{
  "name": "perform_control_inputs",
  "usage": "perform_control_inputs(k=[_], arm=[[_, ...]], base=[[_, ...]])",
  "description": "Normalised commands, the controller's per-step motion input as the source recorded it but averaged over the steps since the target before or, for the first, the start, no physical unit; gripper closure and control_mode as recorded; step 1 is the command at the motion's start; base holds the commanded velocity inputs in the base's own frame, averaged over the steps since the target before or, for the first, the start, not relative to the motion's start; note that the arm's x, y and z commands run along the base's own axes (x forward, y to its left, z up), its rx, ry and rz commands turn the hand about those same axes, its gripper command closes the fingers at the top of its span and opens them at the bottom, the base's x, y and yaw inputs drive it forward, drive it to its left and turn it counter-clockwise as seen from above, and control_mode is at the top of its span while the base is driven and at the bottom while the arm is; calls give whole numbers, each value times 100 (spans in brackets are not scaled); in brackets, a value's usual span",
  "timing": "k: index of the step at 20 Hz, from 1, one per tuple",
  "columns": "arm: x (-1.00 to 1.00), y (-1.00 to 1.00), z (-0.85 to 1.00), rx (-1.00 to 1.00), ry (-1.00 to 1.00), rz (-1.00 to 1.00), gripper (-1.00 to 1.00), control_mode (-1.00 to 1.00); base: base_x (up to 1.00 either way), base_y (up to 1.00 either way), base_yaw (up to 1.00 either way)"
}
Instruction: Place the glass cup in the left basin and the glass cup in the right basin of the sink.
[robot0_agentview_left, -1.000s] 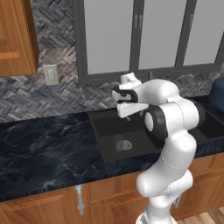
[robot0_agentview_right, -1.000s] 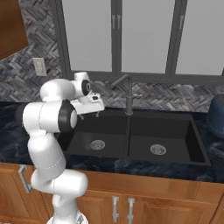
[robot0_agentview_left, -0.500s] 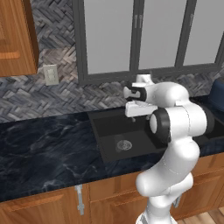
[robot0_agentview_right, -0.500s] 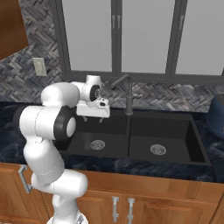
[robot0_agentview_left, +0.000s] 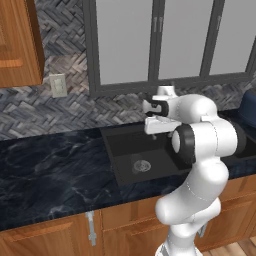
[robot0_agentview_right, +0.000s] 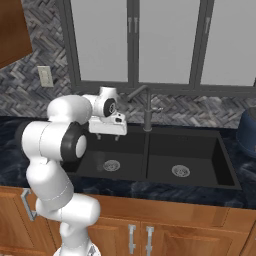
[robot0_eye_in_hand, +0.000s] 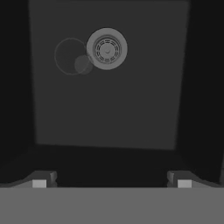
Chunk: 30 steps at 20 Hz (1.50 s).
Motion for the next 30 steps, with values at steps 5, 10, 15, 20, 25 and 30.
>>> perform_control_inputs(k=[5,10,15,20,25,30], arm=[[2,-12,0,0,0,1,-100,100],[0,0,0,0,0,0,-100,100],[0,0,0,0,0,0,-100,100],[0,0,0,0,0,0,-100,100],[0,0,0,0,0,0,-100,100],[0,0,0,0,0,0,-100,100]], base=[[0,-19,2],[0,-24,3],[1,-29,3],[-5,-31,5],[-5,-33,5],[0,-32,6]])
